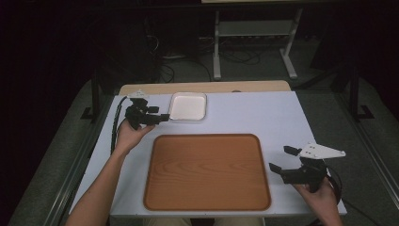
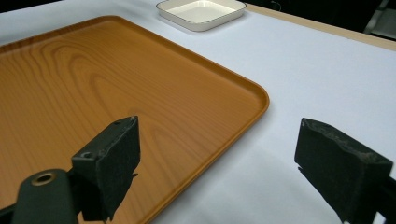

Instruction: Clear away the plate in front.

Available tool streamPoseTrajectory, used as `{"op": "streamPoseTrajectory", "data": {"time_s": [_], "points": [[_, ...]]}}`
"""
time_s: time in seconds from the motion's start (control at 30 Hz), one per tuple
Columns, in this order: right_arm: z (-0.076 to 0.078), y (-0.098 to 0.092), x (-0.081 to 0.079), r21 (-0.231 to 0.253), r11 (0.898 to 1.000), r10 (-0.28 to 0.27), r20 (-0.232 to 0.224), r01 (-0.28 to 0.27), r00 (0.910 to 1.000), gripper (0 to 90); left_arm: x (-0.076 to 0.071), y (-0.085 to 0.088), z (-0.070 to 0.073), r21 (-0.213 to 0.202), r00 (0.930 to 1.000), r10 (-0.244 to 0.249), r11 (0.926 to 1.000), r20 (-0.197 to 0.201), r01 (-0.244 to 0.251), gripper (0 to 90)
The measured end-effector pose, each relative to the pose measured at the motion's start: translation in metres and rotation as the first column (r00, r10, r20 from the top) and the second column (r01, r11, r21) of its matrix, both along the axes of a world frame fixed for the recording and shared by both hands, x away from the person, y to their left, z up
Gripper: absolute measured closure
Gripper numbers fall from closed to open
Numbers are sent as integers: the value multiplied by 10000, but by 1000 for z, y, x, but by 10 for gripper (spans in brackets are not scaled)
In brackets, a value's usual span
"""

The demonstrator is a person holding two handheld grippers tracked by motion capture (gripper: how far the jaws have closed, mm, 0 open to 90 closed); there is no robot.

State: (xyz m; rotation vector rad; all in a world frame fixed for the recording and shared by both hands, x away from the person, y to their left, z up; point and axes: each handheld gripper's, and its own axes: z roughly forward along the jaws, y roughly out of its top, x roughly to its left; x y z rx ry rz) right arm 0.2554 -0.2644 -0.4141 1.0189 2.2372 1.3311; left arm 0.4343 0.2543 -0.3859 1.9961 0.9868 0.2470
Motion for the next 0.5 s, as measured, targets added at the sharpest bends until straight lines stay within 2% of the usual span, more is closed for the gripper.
{"op": "streamPoseTrajectory", "data": {"time_s": [0.13, 0.17, 0.2, 0.37, 0.5], "points": [[0, 0, 1, -1, 10000, -7, 13, 7, 10000, 134, 5, 0, 1, -19, 9999, 108, 9999, 37, -108, 310], [0, 0, 1, 13, 10000, -3, -5, 3, 10000, 135, 7, 0, 0, -50, 9999, 158, 9999, 13, -158, 311], [0, -1, 1, 11, 10000, 3, -3, -3, 10000, 135, 11, -1, 1, 93, 9997, 182, 9998, -146, -181, 310], [1, -1, 2, 39, 10000, -4, 2, 4, 10000, 134, 18, -3, 2, 41, 9995, 323, 9995, -67, -323, 318], [1, -2, 2, 33, 10000, -1, 11, 1, 10000, 135, 30, -8, 4, 139, 9990, 415, 9990, -158, -413, 319]]}}
